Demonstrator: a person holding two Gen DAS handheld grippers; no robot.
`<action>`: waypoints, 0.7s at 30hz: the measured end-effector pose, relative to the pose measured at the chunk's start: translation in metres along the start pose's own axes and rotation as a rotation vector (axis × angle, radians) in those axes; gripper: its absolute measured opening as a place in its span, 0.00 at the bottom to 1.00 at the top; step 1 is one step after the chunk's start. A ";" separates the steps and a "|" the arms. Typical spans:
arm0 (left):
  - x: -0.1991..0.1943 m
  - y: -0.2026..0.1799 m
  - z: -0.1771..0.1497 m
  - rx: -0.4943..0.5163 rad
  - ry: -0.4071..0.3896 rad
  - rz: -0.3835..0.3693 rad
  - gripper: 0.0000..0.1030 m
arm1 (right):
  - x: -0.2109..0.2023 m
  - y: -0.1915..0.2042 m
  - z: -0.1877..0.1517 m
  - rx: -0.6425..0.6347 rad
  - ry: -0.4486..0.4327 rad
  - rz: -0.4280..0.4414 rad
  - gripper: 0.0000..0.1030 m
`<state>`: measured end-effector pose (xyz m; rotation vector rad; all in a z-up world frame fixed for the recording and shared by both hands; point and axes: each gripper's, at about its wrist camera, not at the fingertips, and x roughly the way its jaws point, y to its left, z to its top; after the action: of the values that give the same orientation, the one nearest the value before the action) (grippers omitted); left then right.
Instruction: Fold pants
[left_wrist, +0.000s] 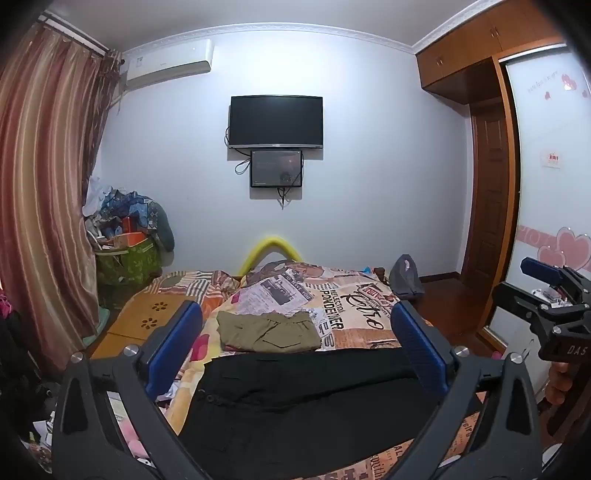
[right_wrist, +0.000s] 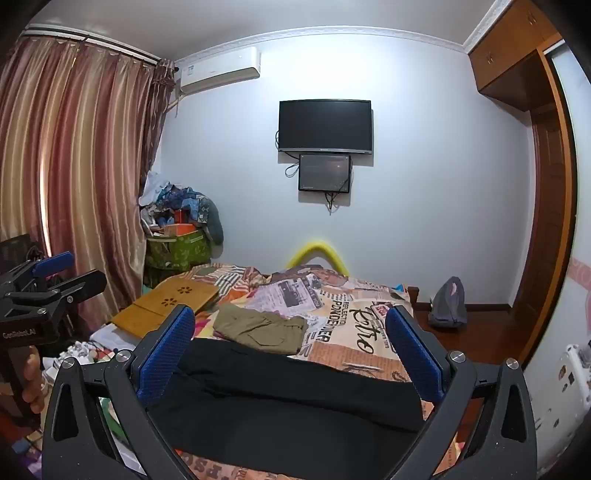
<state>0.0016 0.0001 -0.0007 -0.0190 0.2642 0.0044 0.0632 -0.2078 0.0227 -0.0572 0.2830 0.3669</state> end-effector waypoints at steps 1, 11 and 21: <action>0.001 0.000 0.000 0.001 0.005 -0.003 1.00 | -0.001 0.000 0.000 0.002 0.002 0.001 1.00; 0.013 0.003 0.000 0.001 0.015 -0.019 1.00 | -0.001 0.000 -0.002 -0.003 0.005 -0.008 1.00; 0.008 0.005 -0.003 -0.002 0.001 -0.014 1.00 | -0.002 0.001 0.001 0.008 0.010 -0.015 1.00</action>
<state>0.0088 0.0051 -0.0062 -0.0231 0.2652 -0.0090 0.0611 -0.2075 0.0243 -0.0528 0.2943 0.3511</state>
